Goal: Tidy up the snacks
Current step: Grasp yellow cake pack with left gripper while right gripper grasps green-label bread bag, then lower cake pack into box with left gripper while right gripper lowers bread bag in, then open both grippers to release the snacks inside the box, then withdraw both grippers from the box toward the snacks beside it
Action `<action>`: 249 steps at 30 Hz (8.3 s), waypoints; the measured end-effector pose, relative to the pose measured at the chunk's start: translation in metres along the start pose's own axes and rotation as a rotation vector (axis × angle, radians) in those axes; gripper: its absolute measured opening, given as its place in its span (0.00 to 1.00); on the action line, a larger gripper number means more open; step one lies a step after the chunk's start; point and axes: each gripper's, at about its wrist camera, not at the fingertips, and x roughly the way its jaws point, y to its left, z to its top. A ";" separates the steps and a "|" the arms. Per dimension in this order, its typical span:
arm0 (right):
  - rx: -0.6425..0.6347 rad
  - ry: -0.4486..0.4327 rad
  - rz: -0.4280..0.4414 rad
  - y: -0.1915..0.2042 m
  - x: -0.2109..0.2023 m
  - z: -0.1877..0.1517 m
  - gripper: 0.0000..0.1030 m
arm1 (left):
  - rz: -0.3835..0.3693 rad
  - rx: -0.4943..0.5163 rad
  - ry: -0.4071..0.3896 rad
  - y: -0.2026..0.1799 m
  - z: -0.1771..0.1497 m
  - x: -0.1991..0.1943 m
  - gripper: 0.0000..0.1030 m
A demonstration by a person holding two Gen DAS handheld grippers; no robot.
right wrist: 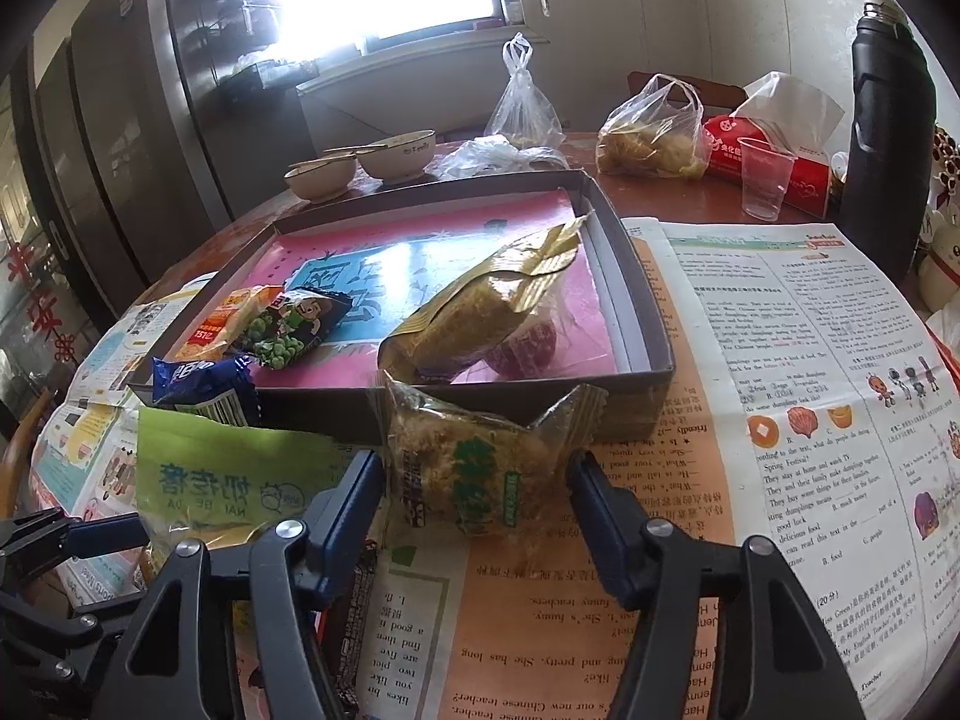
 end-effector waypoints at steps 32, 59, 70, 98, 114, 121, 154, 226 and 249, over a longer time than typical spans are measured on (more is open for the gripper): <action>-0.007 -0.111 0.052 0.004 -0.034 0.014 0.50 | -0.016 -0.058 -0.108 0.034 0.024 -0.034 0.37; -0.018 -0.092 0.070 0.014 -0.003 0.051 0.49 | -0.011 -0.075 -0.148 0.041 0.092 -0.024 0.37; -0.019 -0.068 0.078 0.016 0.011 0.060 0.48 | -0.017 -0.070 -0.120 0.042 0.112 -0.005 0.37; -0.105 -0.029 0.128 0.038 0.021 0.066 0.48 | -0.015 -0.045 -0.066 0.038 0.133 0.027 0.37; -0.175 0.016 0.164 0.060 0.028 0.059 0.48 | -0.018 -0.050 -0.058 0.041 0.133 0.030 0.37; -0.161 0.025 0.165 0.056 0.029 0.060 0.49 | -0.020 -0.045 -0.055 0.040 0.132 0.031 0.38; -0.071 0.028 0.113 0.031 0.024 0.059 0.49 | -0.026 0.009 -0.017 0.025 0.125 0.038 0.39; -0.034 -0.092 0.102 0.021 -0.026 0.045 0.64 | 0.021 -0.018 -0.139 0.021 0.097 -0.022 0.73; -0.072 -0.102 0.103 0.026 -0.046 0.020 0.64 | 0.026 -0.022 -0.156 0.021 0.064 -0.036 0.73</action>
